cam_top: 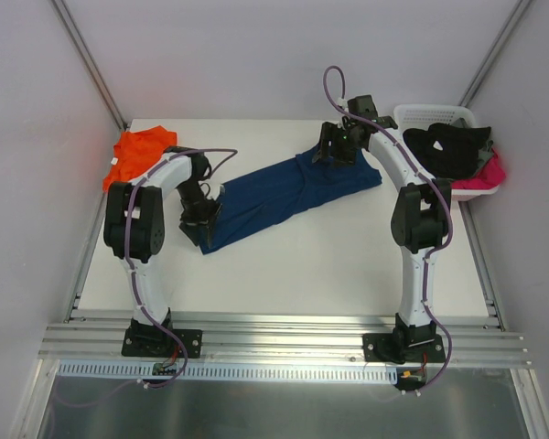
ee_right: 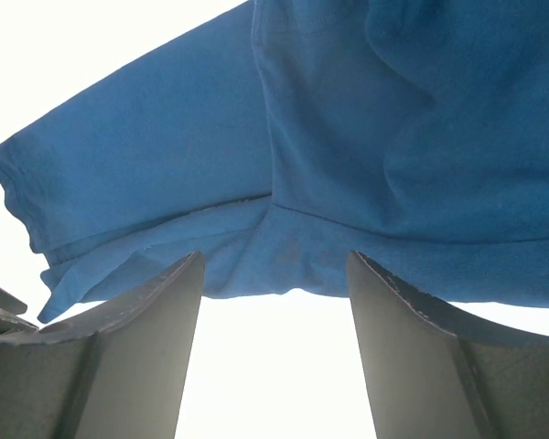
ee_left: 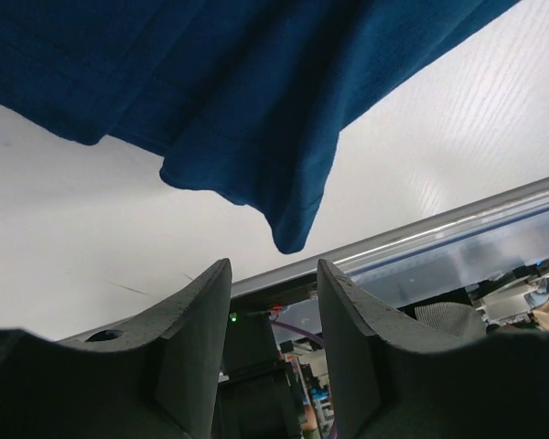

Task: Fold and stack the t-shirts
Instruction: Fold the tshirt

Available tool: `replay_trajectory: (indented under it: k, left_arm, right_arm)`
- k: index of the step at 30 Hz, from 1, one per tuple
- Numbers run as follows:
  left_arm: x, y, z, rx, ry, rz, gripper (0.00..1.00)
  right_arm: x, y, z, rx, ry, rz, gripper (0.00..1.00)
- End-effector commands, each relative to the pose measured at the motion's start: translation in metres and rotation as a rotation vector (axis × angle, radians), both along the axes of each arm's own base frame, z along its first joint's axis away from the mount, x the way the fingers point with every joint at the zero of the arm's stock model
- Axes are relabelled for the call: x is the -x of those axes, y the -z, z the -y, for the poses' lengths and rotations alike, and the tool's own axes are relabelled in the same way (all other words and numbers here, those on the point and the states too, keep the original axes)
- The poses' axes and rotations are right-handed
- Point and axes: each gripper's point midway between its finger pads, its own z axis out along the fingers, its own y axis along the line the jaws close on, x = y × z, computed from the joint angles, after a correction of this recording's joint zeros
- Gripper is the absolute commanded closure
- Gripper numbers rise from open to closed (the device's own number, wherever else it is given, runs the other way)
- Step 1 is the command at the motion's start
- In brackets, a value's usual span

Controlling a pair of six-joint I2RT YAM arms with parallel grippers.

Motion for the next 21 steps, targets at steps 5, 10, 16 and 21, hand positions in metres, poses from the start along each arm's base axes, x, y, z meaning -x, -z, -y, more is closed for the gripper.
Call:
replay_trajectory:
  k: [5, 10, 16, 21]
  left_arm:
    - [0.000, -0.004, 0.012, 0.003, 0.039, 0.001, 0.58]
    - [-0.004, 0.000, 0.014, 0.000, 0.045, -0.002, 0.60]
    - [-0.009, 0.002, 0.017, 0.007, 0.040, -0.004, 0.72]
    - [-0.008, 0.002, 0.017, 0.007, 0.040, -0.006, 0.85]
  right_arm:
    - [-0.003, -0.026, -0.003, -0.007, -0.008, 0.071, 0.33]
    - [-0.002, -0.023, -0.002, -0.002, -0.007, 0.061, 0.33]
    - [-0.002, -0.024, -0.003, -0.003, -0.009, 0.064, 0.33]
    - [-0.003, -0.024, -0.002, -0.003, -0.005, 0.067, 0.33]
